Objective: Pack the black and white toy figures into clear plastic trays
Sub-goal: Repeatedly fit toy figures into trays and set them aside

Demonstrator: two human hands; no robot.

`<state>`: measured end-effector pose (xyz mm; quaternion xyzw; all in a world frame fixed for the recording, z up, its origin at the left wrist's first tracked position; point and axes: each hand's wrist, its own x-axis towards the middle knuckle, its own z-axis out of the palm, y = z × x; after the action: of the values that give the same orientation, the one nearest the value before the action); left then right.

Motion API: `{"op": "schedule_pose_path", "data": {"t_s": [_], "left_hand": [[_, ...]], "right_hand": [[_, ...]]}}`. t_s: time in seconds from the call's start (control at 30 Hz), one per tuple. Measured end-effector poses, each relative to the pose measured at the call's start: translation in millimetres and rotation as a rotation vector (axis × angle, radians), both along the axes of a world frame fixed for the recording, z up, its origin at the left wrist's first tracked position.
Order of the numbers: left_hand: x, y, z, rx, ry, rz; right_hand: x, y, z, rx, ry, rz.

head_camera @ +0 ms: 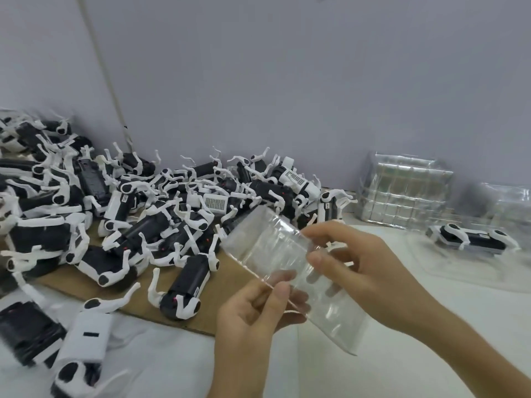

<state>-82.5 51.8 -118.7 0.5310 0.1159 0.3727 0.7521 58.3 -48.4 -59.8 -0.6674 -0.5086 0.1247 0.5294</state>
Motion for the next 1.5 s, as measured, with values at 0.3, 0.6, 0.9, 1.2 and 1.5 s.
{"op": "schedule_pose_path", "data": {"t_s": [0.3,0.6,0.9,1.2,1.5], "left_hand": [[-3,-2,2,0.065,-0.007,-0.141],[-5,-5,5,0.105,-0.008,-0.199],[-3,-7,2,0.060,0.002,-0.261],[-4,-9,1,-0.021,-0.034,-0.175],[-6,-6,-1,-0.083,0.005,-0.028]], "right_hand": [[9,-10,2,-0.015,0.105,0.034],[13,-12,3,-0.020,0.135,0.054],[-4,-13,-1,0.017,-0.020,0.002],[-28,-7,-13,0.003,-0.028,0.028],[-32,-4,-17,-0.058,-0.061,0.031]]}}
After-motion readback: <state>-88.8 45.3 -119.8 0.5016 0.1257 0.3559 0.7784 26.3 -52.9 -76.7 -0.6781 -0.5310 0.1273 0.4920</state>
